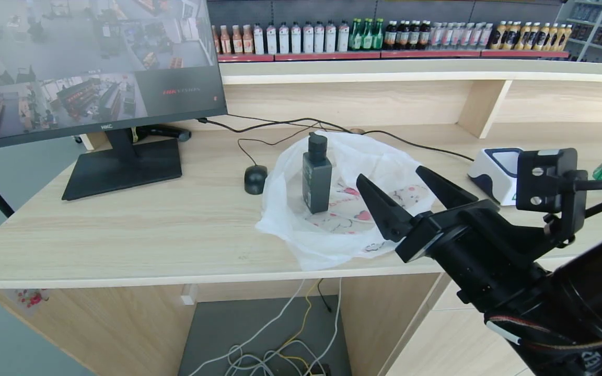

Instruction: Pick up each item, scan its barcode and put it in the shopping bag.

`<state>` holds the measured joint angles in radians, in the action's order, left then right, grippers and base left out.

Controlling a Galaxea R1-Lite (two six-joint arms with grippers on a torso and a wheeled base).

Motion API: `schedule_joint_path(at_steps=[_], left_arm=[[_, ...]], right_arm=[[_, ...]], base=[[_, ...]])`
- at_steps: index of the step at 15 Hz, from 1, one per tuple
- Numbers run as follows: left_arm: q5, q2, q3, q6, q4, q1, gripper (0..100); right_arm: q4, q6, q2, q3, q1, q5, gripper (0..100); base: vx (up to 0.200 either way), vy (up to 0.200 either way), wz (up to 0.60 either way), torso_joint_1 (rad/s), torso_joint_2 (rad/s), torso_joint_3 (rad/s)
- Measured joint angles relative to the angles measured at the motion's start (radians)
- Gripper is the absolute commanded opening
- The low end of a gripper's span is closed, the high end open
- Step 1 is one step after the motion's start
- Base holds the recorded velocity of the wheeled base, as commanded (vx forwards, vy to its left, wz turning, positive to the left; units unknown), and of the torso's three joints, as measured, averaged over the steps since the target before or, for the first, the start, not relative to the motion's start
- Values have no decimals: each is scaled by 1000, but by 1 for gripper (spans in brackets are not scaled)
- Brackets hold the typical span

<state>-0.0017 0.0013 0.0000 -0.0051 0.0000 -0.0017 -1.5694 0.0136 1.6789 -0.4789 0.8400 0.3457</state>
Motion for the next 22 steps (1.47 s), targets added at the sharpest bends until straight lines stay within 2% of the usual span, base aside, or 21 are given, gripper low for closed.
schedule_joint_path(at_steps=[7,22], left_arm=[[0,0,0,4,0,1,100],[0,0,0,3,0,0,100]], right_arm=[[1,16,0,-5,-42,3,100],[0,25,2,-47,-69,-10,100]], base=[[-29,0,0,2,0,1],[0,-200,0,3,3,3]])
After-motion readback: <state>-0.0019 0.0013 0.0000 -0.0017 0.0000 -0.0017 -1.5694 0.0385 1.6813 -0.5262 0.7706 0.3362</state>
